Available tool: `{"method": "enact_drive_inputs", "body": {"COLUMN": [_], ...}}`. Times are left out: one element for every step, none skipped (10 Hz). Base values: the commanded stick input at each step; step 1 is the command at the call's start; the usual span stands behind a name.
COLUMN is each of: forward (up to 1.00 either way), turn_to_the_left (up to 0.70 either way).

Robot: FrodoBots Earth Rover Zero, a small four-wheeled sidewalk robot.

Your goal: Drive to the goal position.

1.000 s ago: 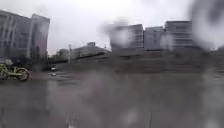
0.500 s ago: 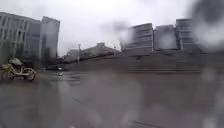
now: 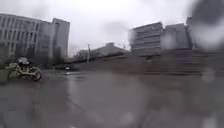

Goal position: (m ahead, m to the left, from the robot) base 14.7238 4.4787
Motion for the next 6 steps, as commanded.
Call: {"method": "enact_drive_inputs", "body": {"forward": [1.00,1.00,1.00,1.00,1.00,1.00], "turn_to_the_left": [0.27,0.27,0.27,0.27,0.27,0.27]}}
